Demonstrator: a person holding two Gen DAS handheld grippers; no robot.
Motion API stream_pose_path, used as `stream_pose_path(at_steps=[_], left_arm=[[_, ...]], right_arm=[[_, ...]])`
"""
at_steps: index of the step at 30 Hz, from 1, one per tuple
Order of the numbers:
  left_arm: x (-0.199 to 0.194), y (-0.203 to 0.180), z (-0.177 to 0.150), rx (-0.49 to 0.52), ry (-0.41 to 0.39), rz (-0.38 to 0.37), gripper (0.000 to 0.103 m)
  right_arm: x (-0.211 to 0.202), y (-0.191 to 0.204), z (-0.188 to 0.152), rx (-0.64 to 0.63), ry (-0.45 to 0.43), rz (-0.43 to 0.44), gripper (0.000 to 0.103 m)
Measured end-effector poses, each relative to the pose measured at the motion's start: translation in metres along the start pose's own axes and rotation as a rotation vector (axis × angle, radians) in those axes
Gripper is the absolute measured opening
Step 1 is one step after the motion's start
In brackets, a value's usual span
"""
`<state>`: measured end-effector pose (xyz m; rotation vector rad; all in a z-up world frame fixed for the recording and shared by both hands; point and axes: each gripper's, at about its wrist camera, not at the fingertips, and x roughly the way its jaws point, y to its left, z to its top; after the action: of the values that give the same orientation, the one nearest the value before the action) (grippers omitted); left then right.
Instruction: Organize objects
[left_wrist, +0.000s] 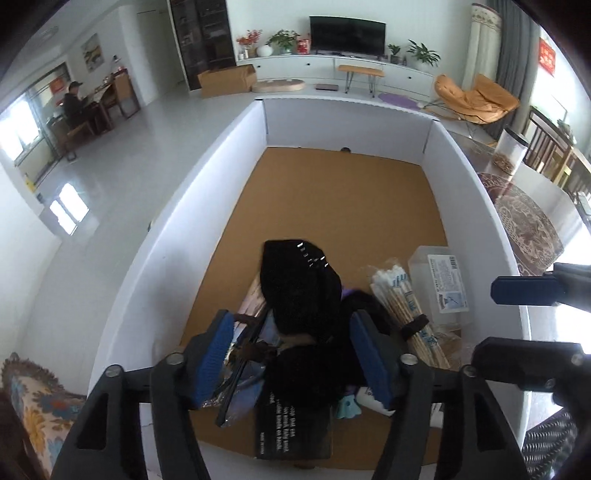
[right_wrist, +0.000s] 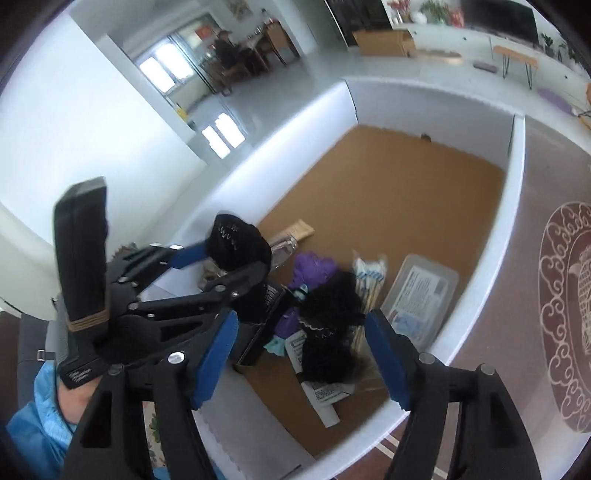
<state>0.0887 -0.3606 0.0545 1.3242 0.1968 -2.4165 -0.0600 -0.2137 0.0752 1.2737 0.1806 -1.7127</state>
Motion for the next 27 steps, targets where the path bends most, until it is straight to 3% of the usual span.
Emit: stream_pose_path(at_steps=[3,7,12,18,23,27], left_arm=[[-0.007,0.008,-0.005,-0.068,-0.020,-0.002,0.091],[-0.017,-0.017,0.003,-0.158,-0.055,0.047,0.091],[-0.025,-0.029,0.013,-0.244,-0.014,0.056,0.091],[-0.023,-0.053,0.004,-0.118,0.050,0.251,0.091],[-0.033,-0.053,-0.003,-0.150,0.032,0.194,0.091],[-0.038,-0.048,-0.004,-0.166,0.020,0.209,0.091]], right_arm=[[-0.013,-0.001,-0.002,-0.005,-0.020,-0.024,0.074],[-0.041,-0.011,0.006,-0.053,-0.055,-0.147,0.089],[-0.054,-0.017,0.004,-0.102,-0.050,-0.219,0.089],[-0.038,-0.017,0.002,-0.116,-0.025,-0.220,0.090],[-0.027,-0.014,-0.001,-0.157,0.003,-0.253,0.090],[-0.028,-0.013,0.000,-0.162,0.000,-0.251,0.090]])
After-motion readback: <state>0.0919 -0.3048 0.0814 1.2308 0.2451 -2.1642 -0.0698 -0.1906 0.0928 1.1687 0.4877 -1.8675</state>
